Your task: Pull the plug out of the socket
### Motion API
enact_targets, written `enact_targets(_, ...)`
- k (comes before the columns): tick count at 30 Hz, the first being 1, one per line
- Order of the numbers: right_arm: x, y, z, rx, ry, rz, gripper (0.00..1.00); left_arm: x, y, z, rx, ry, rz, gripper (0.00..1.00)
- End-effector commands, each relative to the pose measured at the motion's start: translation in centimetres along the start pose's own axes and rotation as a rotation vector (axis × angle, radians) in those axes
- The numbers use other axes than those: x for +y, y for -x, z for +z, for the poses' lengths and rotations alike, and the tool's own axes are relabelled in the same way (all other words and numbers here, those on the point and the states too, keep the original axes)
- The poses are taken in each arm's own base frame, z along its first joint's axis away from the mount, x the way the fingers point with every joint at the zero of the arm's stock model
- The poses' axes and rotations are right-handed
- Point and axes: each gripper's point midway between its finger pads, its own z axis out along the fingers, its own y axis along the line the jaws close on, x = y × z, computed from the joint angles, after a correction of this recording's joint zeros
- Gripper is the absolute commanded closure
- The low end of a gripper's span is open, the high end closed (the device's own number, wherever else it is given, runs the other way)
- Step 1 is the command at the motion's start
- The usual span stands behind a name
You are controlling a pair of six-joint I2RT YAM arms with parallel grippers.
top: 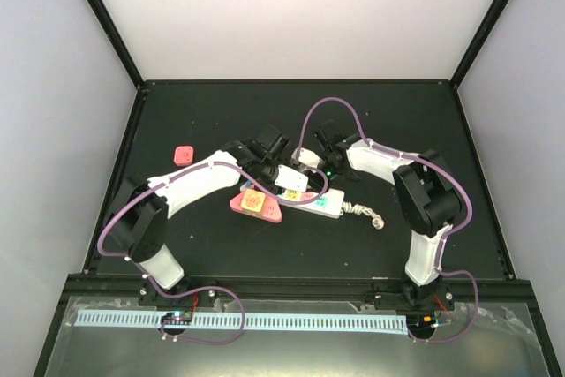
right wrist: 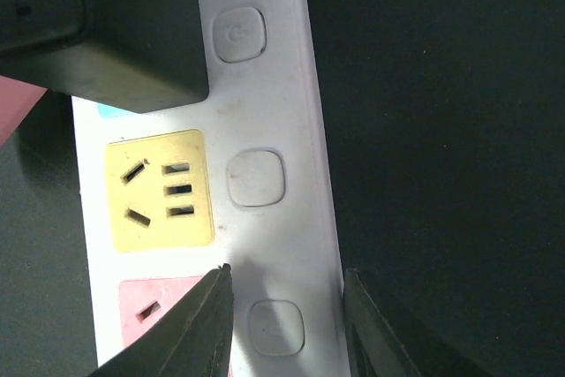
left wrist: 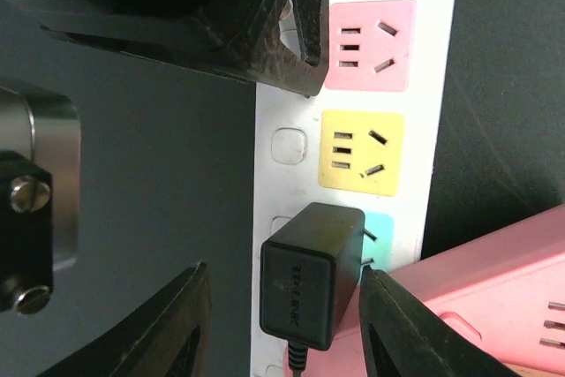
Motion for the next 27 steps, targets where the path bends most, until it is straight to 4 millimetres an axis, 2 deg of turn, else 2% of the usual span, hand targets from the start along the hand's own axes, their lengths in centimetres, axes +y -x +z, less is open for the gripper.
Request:
enact_targets(1, 0.0, -0.8, 0.6, 0.041, 0.012, 0.014, 0.63, -0.1, 0.2, -0.1, 0.016, -0.052, 0.016, 0.54)
enact_targets(16, 0.2, -1.9, 1.2, 0.084, 0.038, 0.022, 0.64, -0.2, -1.0, 0.8, 0.082, -0.144, 0.031, 0.60)
enact_targets(27, 0.1, -2.2, 1.6, 0.105, 0.045, 0.029, 0.67, -0.1, -1.2, 1.3, 0.112, -0.181, 0.041, 0.70)
